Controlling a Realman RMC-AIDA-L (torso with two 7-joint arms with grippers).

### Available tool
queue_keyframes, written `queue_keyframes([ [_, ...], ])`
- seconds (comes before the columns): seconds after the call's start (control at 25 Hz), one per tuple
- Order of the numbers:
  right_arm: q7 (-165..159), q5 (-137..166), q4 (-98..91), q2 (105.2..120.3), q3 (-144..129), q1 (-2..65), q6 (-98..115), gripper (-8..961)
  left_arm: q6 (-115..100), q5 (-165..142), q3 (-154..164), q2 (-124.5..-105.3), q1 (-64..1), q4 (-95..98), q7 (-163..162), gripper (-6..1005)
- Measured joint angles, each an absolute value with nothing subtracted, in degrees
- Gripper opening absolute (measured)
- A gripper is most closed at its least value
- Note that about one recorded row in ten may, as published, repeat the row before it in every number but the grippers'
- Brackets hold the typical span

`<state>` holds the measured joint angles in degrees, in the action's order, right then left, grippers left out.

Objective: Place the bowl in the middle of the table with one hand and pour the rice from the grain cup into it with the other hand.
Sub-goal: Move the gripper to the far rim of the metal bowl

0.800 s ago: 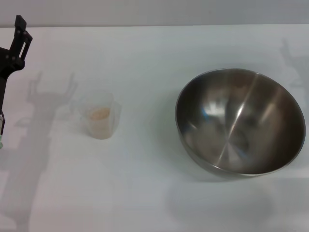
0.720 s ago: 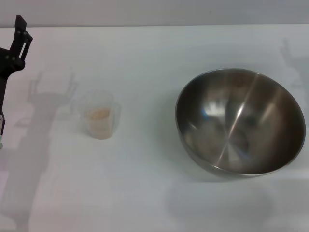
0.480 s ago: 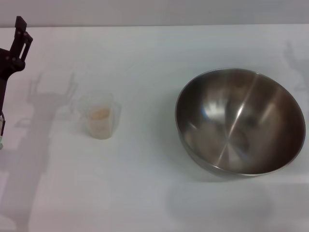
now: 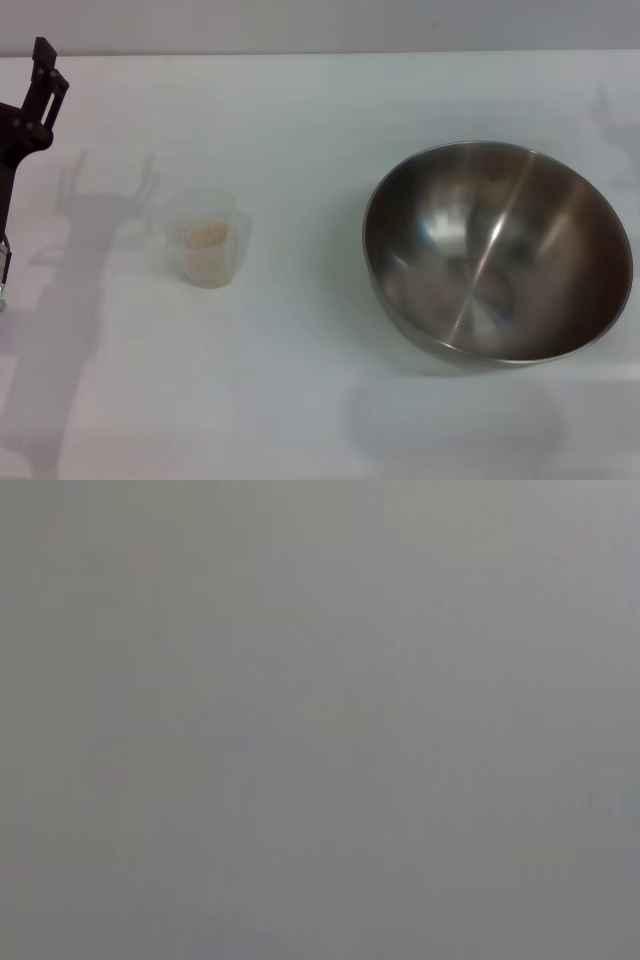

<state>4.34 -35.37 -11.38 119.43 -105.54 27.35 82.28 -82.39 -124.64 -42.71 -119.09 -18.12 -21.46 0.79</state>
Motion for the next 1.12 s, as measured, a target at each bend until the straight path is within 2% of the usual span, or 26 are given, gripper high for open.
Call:
queue_keyframes([
  [0.2, 3.0, -34.9, -22.2, 118.88, -105.3, 25.0, 71.6, 774, -82.4, -124.6, -42.7, -119.09, -18.1, -21.3, 0.8, 861],
  [0.36, 3.1, -29.0, -37.3, 118.77, -103.1, 20.4, 54.3, 775, -82.6, -124.6, -42.7, -119.09, -18.1, -21.2, 0.8, 861],
  [0.44, 2.7, -25.2, -45.6, 118.98, -101.2, 17.8, 44.1, 775, -82.6, -124.6, -42.8, -119.09, -18.1, -21.1, 0.8, 861],
  [0.48, 2.6, -23.0, -54.9, 119.18, -100.1, 15.1, 32.4, 775, -82.6, -124.6, -42.9, -119.09, -18.1, -21.0, 0.8, 861],
  [0.52, 2.6, -23.0, -54.9, 119.18, -100.1, 15.1, 32.4, 774, -82.6, -124.6, -42.9, -119.09, -18.1, -21.0, 0.8, 861],
  [0.64, 2.8, -22.5, -67.4, 119.23, -98.8, 12.5, 13.9, 774, -82.6, -124.6, -43.0, -119.09, -18.1, -21.0, 0.8, 861],
  [0.68, 3.0, -22.4, -75.2, 119.24, -96.6, 11.5, -0.7, 774, -82.7, -124.6, -43.1, -119.09, -18.0, -20.9, 0.8, 861],
  [0.72, 3.0, -22.4, -75.2, 119.24, -96.6, 11.5, -0.7, 774, -82.7, -124.6, -43.1, -119.09, -18.0, -20.9, 0.8, 861],
  [0.84, 4.2, -22.7, -85.1, 119.09, -92.6, 11.5, -21.6, 774, -82.7, -124.6, -43.3, -119.09, -17.9, -20.9, 0.8, 861],
  [0.88, 6.2, -23.9, -90.7, 119.01, -89.8, 12.3, -34.3, 774, -82.7, -124.6, -43.4, -119.09, -17.9, -20.9, 0.8, 861],
  [0.92, 6.2, -23.9, -90.7, 119.01, -89.8, 12.3, -34.3, 774, -82.7, -124.6, -43.4, -119.09, -17.9, -20.9, 0.8, 861],
  [1.0, 8.9, -26.5, -97.7, 118.9, -84.3, 14.9, -52.2, 774, -82.7, -124.6, -43.5, -118.98, -18.0, -20.9, 0.8, 861],
  [1.04, 8.9, -26.5, -97.7, 118.9, -84.3, 14.9, -52.2, 774, -82.7, -124.6, -43.5, -118.98, -18.0, -20.9, 0.8, 861],
  [1.08, 10.1, -27.7, -100.3, 118.81, -80.2, 18.0, -64.6, 775, -82.7, -124.6, -43.7, -118.95, -18.0, -20.9, 0.8, 862],
  [1.12, 10.1, -27.7, -100.3, 118.81, -80.2, 18.0, -64.6, 775, -82.7, -124.6, -43.7, -118.95, -18.0, -20.9, 0.8, 862],
])
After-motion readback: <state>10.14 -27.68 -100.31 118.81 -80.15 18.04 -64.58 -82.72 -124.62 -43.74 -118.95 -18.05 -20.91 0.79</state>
